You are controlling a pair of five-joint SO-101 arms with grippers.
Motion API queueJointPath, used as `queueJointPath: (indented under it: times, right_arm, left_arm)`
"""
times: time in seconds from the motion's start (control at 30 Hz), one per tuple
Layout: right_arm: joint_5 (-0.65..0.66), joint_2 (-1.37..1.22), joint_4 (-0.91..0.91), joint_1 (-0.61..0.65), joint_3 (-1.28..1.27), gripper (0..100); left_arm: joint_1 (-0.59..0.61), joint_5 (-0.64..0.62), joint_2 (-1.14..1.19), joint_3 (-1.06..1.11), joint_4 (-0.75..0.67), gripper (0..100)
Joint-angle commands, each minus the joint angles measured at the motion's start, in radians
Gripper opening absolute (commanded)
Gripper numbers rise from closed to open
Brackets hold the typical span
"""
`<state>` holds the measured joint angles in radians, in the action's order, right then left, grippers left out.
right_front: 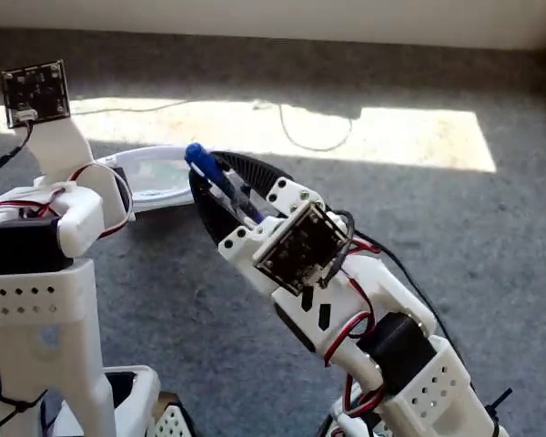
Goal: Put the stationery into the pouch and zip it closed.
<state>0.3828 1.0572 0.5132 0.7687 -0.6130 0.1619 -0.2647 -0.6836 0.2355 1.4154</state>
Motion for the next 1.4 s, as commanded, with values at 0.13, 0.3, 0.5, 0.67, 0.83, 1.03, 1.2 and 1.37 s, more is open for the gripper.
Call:
queueJointPath:
  times: [0.13,0.3,0.5,0.67,0.83,1.03,1.2,1.37]
  right_arm:
    - [-0.011,0.024,-0.274,0.010,0.016,1.4]
    - [-0.009,0.022,-0.337,0.104,0.016,1.4]
    - [-0.006,0.021,-0.346,0.140,0.010,1.4]
    - [-0.005,0.019,-0.346,0.140,0.008,1.4]
    - [-0.005,0.019,-0.346,0.133,0.007,1.4]
    - [-0.005,-0.027,-0.346,0.133,0.012,1.4]
    - [-0.009,-0.107,-0.346,0.104,0.016,1.4]
    - [-0.009,-0.145,-0.346,0.071,0.015,1.4]
  left_arm:
    - [-0.031,-0.037,-0.012,-0.104,0.046,1]
    - [-0.031,-0.037,-0.012,-0.081,0.041,1]
    - [-0.027,-0.035,-0.013,-0.058,0.040,1]
    - [-0.027,-0.035,-0.012,-0.058,0.043,1]
    - [-0.027,-0.034,-0.018,-0.039,0.040,1]
    - [-0.025,-0.034,-0.018,-0.033,0.040,1]
    - [-0.025,-0.029,-0.018,-0.033,0.043,1]
    - [-0.025,-0.009,-0.018,-0.031,0.044,1]
